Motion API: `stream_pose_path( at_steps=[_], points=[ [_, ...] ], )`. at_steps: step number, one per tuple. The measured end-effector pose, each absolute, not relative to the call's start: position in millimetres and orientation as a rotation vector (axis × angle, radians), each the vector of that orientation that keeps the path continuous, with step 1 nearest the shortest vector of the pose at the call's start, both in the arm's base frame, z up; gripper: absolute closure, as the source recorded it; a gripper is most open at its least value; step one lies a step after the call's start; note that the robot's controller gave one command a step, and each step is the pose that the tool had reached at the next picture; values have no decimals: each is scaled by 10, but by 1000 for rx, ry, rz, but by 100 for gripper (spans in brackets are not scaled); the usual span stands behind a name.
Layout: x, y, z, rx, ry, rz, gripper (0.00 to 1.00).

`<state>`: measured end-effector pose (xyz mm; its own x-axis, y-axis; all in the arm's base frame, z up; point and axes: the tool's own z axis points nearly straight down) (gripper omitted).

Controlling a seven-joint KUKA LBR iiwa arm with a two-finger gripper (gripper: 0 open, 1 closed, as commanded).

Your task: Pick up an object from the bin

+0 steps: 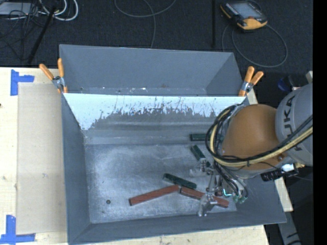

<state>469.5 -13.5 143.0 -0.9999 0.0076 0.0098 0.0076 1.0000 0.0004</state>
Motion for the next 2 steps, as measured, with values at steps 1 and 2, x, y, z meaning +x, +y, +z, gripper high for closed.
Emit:
stream_pose_path(
  at_steps=[1,2],
  points=[
    [4714,-135,1462,-11,-3139,0,0],
    [5058,-331,747,-83,-3153,0,100]
  ],
)
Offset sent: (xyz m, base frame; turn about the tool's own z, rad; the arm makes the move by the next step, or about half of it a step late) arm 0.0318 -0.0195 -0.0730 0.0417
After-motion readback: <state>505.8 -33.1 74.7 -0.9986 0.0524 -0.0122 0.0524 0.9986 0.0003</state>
